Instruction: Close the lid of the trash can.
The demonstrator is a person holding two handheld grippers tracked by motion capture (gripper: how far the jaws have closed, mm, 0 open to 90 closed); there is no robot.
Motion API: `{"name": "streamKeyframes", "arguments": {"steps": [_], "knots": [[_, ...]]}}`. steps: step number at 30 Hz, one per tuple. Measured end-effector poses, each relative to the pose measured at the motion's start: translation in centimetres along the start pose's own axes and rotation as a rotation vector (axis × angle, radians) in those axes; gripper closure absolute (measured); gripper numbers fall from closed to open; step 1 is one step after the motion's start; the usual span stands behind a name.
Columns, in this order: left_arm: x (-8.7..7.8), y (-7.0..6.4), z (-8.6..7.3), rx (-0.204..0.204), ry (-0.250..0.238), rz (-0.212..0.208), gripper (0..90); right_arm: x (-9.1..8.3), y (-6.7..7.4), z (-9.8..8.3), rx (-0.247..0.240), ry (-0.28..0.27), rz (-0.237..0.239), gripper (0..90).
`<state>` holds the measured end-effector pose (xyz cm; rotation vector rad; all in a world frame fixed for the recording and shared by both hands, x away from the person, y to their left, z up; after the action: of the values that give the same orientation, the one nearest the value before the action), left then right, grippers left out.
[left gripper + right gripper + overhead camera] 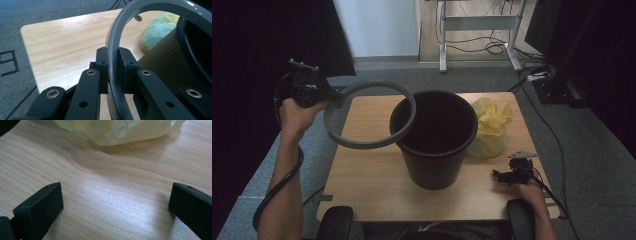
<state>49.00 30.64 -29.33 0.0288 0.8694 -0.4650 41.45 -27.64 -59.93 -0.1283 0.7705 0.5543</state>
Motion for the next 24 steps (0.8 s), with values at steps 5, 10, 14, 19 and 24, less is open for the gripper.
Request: {"name": "streamKeyframes", "arguments": {"steps": [5,10,14,19,24], "knots": [[1.2,-1.3,0.6,0.016,0.003,-0.021,79.4,0.0,0.0,0.0,0.0,0.0,0.0,0.0],[2.4,-2.6,1.0,0.032,0.011,-0.042,79.4,0.0,0.0,0.0,-0.002,0.0,0.002,0.0],[3.3,-3.6,1.3,0.047,0.018,-0.059,79.4,0.0,0.0,0.0,-0.002,0.0,0.002,0.0],[4.5,-5.0,1.7,0.066,0.026,-0.078,79.4,0.0,0.0,0.0,-0.002,0.0,0.002,0.0],[5.6,-6.3,2.1,0.085,0.035,-0.096,79.5,0.0,0.0,0.0,-0.002,0.0,0.002,0.0]]}}
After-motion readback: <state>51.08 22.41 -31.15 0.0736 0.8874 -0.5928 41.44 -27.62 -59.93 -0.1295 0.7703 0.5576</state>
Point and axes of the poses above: each handheld gripper's, and its own axes: x roughly forward along the jaws, z roughly out of its top, y roughly to its left, the point moved 6 cm from there along x, roughly forward along the jaws, and after that the axes turned 7 degrees about z, right-handed, at the moved point
